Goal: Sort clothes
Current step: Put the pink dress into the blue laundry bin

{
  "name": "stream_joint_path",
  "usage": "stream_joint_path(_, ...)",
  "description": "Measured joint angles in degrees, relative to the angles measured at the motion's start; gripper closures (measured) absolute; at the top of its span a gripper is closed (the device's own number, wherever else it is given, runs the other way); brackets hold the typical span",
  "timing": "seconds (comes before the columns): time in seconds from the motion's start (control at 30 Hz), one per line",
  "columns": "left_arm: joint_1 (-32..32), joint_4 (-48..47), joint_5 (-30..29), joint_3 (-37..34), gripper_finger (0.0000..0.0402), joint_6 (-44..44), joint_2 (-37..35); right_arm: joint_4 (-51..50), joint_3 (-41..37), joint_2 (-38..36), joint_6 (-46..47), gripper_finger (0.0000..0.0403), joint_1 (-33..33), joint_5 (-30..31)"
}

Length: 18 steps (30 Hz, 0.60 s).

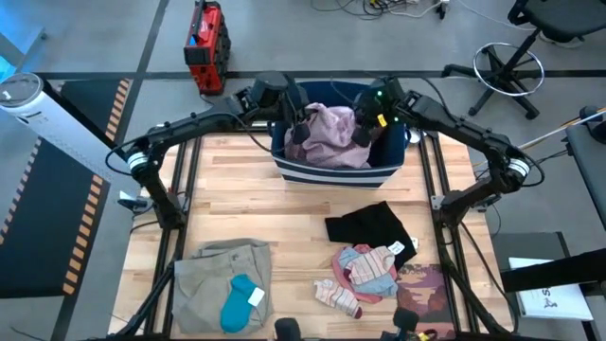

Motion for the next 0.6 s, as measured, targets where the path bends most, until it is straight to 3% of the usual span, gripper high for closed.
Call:
stream_joint_path(0.37, 0.25, -4.29, 0.5, -0.03, 0.0397, 0.65, 2.21, 0.05, -7.27, 0.02, 2.1, 0.0403, 0.27, -7.15)
stream_joint_path(0.6, 0.25, -5.22, 0.48, -0.03, 0.0344, 1.1, 1.8, -0.35, -6.48, 0.02, 4.36, 0.0378, 0.27, -7.15)
